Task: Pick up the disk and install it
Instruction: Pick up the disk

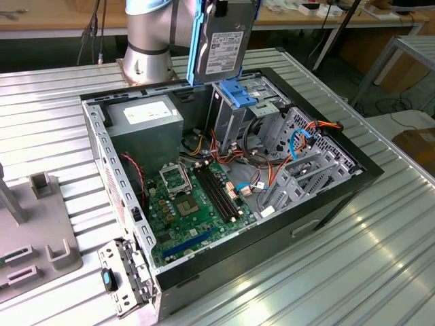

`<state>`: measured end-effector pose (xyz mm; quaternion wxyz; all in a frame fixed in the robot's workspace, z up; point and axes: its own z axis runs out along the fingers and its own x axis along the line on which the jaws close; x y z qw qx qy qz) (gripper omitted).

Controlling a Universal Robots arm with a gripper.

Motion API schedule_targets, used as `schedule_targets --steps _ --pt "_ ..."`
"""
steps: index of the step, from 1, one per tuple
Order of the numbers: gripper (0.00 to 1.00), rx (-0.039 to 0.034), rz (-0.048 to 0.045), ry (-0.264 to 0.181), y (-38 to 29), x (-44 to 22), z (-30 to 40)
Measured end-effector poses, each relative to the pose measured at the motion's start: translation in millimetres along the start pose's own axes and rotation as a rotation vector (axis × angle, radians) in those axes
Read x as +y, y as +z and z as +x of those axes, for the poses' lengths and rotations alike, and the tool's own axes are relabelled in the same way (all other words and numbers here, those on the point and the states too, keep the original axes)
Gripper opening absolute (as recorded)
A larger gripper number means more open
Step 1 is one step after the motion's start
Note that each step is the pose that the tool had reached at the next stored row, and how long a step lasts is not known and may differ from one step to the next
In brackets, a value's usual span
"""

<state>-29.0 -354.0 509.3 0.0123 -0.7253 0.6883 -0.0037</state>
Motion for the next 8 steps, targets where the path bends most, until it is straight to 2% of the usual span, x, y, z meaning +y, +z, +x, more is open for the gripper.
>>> schedule_targets --steps 3,6,7,8 --pt "0.36 -0.0001 0.0001 0.000 0.0 -0.1 0.1" --pt "0.36 0.0001 -0.0001 0.000 -0.1 0.3 8.0" --pt "0.36 -0.0002 0.0001 0.000 -0.1 0.7 15.0" --pt "0.36 0.0002 -0.0001 0.000 -0.3 0.9 19.1"
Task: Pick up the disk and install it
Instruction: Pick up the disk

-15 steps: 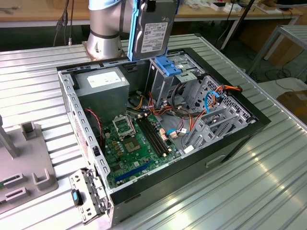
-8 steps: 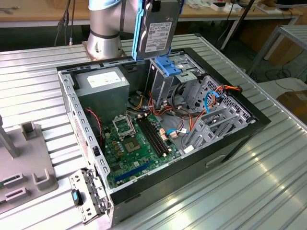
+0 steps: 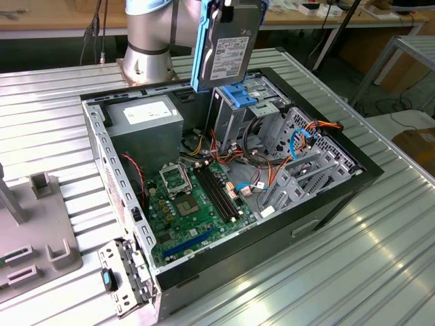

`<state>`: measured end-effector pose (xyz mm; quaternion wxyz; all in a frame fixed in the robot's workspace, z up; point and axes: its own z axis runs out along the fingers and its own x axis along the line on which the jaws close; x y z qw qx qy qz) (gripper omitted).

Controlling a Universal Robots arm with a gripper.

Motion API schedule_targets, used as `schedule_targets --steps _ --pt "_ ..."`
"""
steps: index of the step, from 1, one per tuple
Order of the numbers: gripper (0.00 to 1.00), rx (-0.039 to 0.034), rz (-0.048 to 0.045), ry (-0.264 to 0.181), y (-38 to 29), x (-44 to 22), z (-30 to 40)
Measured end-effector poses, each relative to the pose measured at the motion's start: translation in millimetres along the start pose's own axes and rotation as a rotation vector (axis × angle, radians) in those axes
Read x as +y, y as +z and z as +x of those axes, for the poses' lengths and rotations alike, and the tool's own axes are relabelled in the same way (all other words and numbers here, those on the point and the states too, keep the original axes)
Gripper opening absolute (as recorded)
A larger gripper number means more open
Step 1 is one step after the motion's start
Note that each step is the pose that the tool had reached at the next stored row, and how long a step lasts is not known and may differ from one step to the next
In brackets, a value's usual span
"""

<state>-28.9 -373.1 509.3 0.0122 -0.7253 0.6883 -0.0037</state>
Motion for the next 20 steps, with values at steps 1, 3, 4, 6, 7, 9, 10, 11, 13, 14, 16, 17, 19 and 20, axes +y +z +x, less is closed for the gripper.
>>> schedule_targets --steps 1,3,4,6,7,9,10,11,13,14,16,17,19,20 --pt "0.36 -0.0001 0.0001 0.000 0.0 0.2 3.4" --pt "0.36 -0.0002 0.0001 0.000 0.0 0.4 8.0" --pt "0.36 -0.0003 0.0002 0.000 0.0 0.5 8.3" --pt "0.36 -0.0002 0.0001 0.000 -0.1 0.5 8.7" --pt "0.36 -0.0002 0.0000 0.000 -0.1 0.4 9.4" --pt "0.36 -0.0001 0.0001 0.000 -0.1 0.7 14.7" --pt "0.36 -0.0002 0.0001 0.000 -0.1 0.8 16.3" --pt "0.36 -0.0002 0.0001 0.000 -0.2 1.0 18.7" --pt "0.36 -0.0001 0.0001 0.000 -0.3 1.2 24.0" --pt "0.36 -0.0002 0.0001 0.000 -0.3 1.3 25.7" --pt "0.36 -0.0003 0.0001 0.000 -0.3 1.6 29.4" --pt "0.36 -0.0002 0.0001 0.000 -0.3 1.6 31.0" --pt "0.36 -0.0002 0.0001 0.000 -0.4 1.8 35.0" --pt "0.36 -0.0001 0.0001 0.000 -0.4 1.9 37.4"
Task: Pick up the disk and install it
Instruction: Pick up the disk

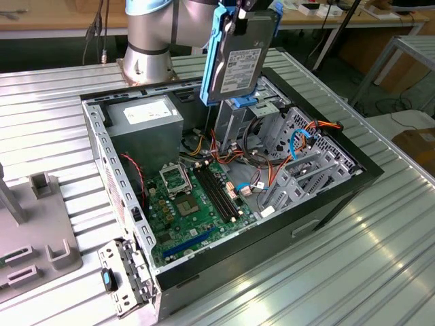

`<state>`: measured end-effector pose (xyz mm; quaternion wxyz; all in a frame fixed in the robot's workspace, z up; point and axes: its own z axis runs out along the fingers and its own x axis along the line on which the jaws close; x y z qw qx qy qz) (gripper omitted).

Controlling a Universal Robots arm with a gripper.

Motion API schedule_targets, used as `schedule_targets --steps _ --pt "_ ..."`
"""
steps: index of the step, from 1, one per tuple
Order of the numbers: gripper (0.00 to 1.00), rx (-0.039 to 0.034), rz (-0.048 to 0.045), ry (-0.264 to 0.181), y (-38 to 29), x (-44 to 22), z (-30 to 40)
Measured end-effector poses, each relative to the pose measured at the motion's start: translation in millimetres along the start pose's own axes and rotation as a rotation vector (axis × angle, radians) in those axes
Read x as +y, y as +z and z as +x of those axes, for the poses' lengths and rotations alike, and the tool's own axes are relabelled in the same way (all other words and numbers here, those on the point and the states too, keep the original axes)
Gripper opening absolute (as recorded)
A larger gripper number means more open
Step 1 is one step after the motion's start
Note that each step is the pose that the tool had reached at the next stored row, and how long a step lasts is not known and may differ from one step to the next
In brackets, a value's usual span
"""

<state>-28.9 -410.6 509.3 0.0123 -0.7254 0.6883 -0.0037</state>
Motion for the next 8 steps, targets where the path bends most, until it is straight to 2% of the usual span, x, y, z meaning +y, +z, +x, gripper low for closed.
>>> schedule_targets --steps 8 --pt "0.36 -0.0001 0.0000 0.000 0.0 0.2 3.5"
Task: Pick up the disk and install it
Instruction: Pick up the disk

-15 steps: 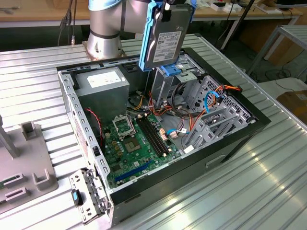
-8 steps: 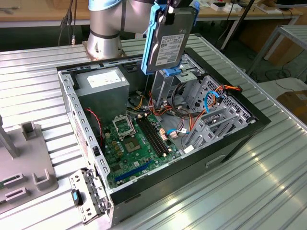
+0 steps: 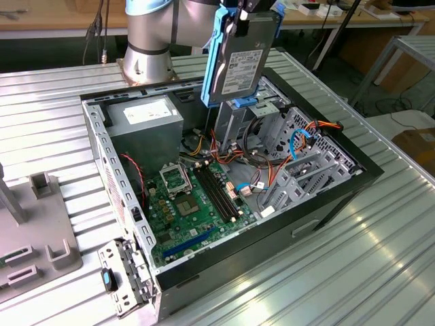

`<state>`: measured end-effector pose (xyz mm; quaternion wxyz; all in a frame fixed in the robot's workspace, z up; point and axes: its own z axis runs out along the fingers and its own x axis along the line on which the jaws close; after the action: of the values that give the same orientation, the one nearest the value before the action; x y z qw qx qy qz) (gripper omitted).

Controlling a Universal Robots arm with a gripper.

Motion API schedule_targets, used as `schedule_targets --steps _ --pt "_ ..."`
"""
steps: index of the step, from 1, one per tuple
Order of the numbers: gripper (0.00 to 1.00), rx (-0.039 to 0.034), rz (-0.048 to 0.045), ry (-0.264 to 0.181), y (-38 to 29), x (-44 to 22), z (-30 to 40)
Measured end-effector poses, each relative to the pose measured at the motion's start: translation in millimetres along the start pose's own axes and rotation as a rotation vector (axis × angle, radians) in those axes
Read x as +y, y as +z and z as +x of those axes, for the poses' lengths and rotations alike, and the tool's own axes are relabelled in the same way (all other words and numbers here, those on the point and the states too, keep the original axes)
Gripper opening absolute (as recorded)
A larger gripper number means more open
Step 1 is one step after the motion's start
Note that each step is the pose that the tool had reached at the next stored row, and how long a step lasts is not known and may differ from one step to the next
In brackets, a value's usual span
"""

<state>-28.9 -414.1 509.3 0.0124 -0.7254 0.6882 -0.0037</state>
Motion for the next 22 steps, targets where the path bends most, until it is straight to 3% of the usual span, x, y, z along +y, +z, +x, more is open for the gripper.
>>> schedule_targets --steps 6,9,18,22 --pt "0.36 0.0009 -0.0001 0.000 -0.1 0.6 11.1" --pt "0.36 0.0013 -0.0001 0.000 -0.2 1.1 20.9" --pt "0.36 0.0027 -0.0001 0.000 -0.5 2.8 53.2" --pt "0.36 0.0037 -0.0003 0.000 -0.9 4.0 76.3"
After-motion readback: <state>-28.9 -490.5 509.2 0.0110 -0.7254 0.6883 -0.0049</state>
